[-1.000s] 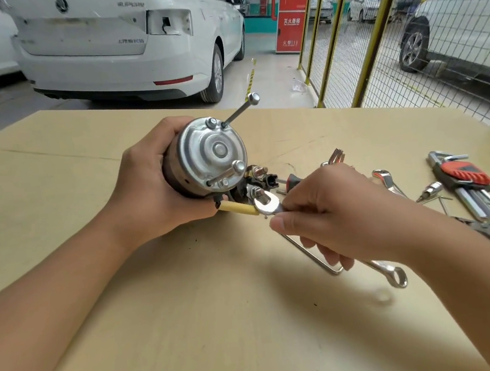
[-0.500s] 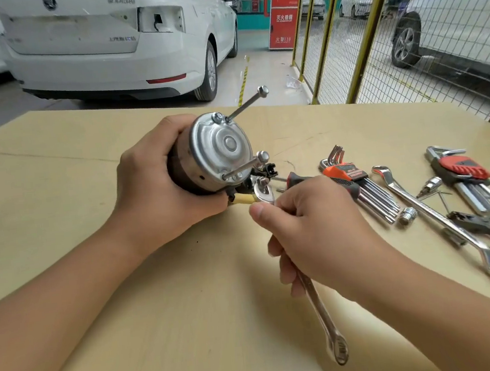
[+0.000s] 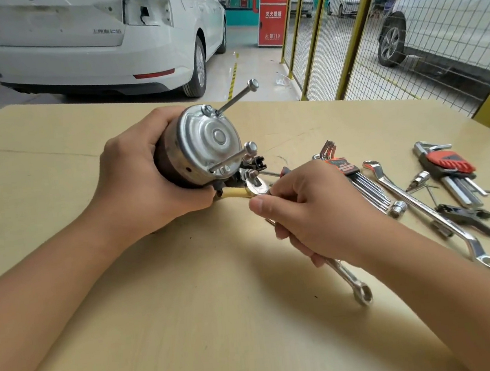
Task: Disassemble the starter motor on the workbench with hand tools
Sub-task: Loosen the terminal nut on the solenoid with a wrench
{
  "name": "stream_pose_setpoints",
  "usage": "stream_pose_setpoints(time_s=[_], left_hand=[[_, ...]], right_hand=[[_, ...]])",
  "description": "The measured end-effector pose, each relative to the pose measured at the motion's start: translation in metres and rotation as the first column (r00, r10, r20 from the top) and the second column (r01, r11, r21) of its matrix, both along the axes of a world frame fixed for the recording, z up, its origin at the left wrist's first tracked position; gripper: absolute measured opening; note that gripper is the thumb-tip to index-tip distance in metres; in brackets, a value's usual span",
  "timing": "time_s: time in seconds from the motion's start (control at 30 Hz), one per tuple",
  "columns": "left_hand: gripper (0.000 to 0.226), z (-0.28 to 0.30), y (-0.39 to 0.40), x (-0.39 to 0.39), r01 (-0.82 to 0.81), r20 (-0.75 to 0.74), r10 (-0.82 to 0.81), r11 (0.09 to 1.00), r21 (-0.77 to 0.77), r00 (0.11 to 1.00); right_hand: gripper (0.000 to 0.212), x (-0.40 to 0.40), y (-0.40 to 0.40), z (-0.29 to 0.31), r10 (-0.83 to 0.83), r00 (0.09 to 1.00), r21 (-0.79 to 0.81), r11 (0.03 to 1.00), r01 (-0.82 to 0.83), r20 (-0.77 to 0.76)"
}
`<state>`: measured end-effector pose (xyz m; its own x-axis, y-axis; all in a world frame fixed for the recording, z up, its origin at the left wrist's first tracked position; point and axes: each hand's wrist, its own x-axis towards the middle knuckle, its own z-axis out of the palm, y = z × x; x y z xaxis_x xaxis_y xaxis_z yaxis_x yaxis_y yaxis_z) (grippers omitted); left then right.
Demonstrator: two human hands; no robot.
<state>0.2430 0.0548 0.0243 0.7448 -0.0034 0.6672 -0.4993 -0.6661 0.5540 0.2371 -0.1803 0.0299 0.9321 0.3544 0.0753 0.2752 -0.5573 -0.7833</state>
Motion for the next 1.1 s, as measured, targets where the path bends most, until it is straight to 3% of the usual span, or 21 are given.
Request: stream_pose_setpoints(time_s=[0.17, 0.37, 0.6, 0.73, 1.1], left_hand=[[0.077, 0.002, 0.01, 0.005, 0.093, -0.04, -0.093, 0.996, -0.01, 0.995], [0.088, 0.003, 0.025, 0.015, 0.257, -0.034, -0.257, 0.966, -0.001, 0.966], [0.087, -0.005, 0.027, 0.019, 0.279, 0.022, -0.278, 0.96, -0.022, 0.96], [0.09, -0.008, 0.026, 0.02, 0.256, 0.058, -0.255, 0.966, -0.015, 0.965], [0.084, -0.008, 0.02, 0.019, 0.192, 0.077, -0.189, 0.981, -0.026, 0.979]], right_hand=[[0.04, 0.009, -0.006, 0.004, 0.113, 0.961, -0.289, 0.957, -0.036, 0.254], [0.042, 0.006, -0.002, 0.011, 0.215, 0.875, -0.353, 0.934, -0.054, 0.434], [0.046, -0.004, 0.004, 0.01, 0.147, 0.941, -0.312, 0.949, -0.047, 0.304], [0.039, -0.009, 0.006, 0.008, 0.069, 0.979, -0.199, 0.98, -0.03, 0.192], [0.046, -0.018, 0.014, 0.005, 0.045, 0.928, -0.306, 0.949, 0.076, 0.371]])
